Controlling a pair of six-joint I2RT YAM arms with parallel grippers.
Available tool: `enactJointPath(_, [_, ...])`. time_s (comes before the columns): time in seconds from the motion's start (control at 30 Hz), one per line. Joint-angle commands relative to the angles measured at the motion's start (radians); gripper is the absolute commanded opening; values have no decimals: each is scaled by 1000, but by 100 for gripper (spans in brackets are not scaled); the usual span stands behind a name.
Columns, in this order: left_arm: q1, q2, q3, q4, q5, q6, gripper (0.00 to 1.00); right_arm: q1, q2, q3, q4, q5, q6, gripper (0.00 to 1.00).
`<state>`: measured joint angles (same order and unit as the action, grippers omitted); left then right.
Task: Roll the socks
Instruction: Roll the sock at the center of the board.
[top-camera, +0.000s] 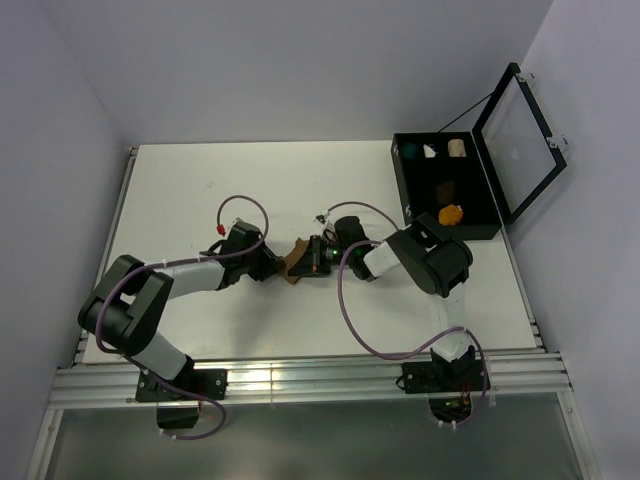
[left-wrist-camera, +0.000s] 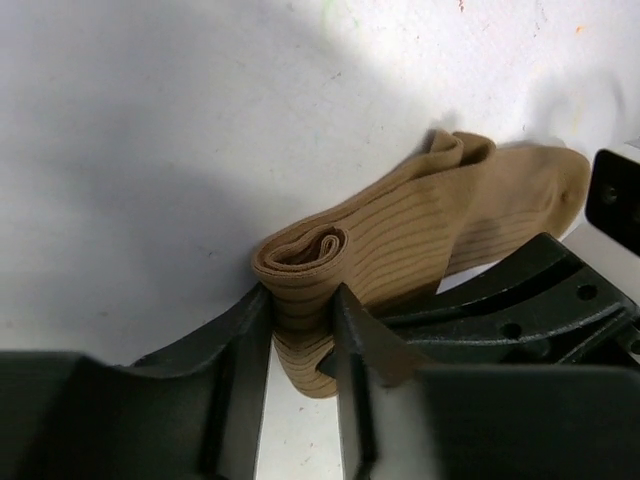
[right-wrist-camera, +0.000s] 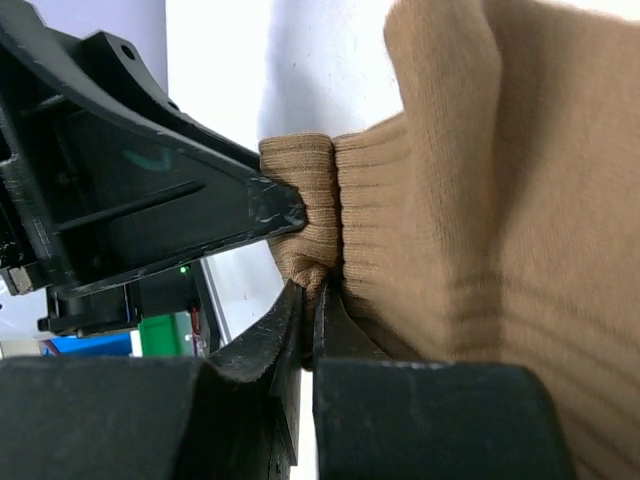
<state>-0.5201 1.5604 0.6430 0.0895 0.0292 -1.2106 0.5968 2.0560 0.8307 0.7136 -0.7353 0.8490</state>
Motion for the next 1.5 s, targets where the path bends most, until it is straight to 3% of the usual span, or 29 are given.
enactJointPath(0.0, [-17,47,46,-46,-25,34,32,-8,50,-24,-158,93,-51,2])
enactJointPath(0.13, [-32,58,78,-115,-25,52,21,-5,-45,-41,-172,131,-108,20])
enactJointPath(0.17, [-35,58,86,-141,-60,57,17,0,-65,-44,-196,146,-143,29])
enactJointPath(0.33, [-58,56,150,-244,-120,100,9,52,-247,-59,-298,312,-284,45])
enactJointPath(0.47, [-66,58,202,-321,-152,134,8,161,-381,-53,-411,630,-443,53])
enactJointPath(0.6, [-77,59,245,-369,-164,158,8,290,-419,-22,-437,913,-550,55])
enactJointPath(0.83, [-77,61,251,-379,-152,161,8,425,-340,36,-416,1043,-659,56])
enactJointPath(1.47, [-78,67,242,-359,-121,143,9,515,-198,126,-425,1085,-740,54])
